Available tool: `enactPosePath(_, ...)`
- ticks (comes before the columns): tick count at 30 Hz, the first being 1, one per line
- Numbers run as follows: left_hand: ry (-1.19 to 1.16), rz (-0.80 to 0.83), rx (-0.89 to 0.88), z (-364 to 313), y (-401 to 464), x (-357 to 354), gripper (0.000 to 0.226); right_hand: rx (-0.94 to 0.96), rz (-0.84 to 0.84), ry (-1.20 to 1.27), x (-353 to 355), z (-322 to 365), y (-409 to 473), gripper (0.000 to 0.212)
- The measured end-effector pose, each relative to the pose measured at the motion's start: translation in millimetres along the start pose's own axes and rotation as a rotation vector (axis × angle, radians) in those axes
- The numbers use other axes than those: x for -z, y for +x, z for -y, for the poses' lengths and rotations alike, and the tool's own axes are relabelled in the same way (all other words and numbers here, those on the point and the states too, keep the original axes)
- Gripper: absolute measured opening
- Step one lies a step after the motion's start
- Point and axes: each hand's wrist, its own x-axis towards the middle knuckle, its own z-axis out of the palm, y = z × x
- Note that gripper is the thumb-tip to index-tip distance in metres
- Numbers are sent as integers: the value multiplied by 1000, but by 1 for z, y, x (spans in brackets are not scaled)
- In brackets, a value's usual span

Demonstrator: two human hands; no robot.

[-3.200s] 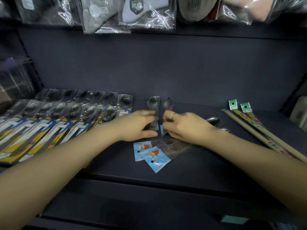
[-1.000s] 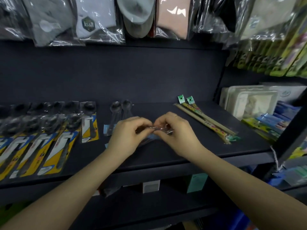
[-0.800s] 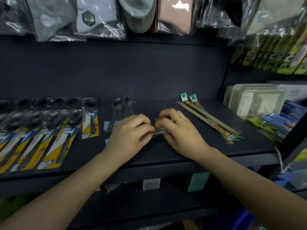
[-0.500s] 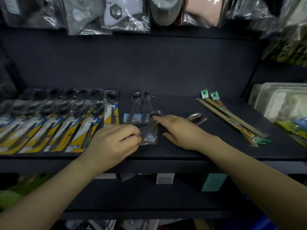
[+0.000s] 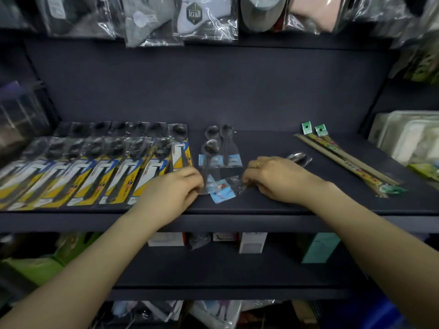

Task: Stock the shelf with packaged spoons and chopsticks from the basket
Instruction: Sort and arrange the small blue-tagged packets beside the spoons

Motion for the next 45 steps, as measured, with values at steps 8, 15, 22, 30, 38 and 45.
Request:
enactPosePath(8,-141,-20,-74,-19,-8,6,45,-43,43,254,7,18,-18,28)
enactPosePath(15,-164,27,-312,-45,-19,-22,47,-461,-411,442,-13,51,-56,25)
enactPosePath(22,-201,51,-442,-46,-18,-27,38,-819,-210,1292,-18,89,-66,30)
enactPosePath(30,-1310,33,335,-79,-16,-9,28,-855,-557,1527,-9,95,-71,19)
enactPosePath(38,-1834,214,667,-106,43,-7,26,-594,-590,1465,17,88,-86,23)
enactPosePath(45,-1601,172,568,-104,54,-4,16,-509,-501,785,0,68,-96,47)
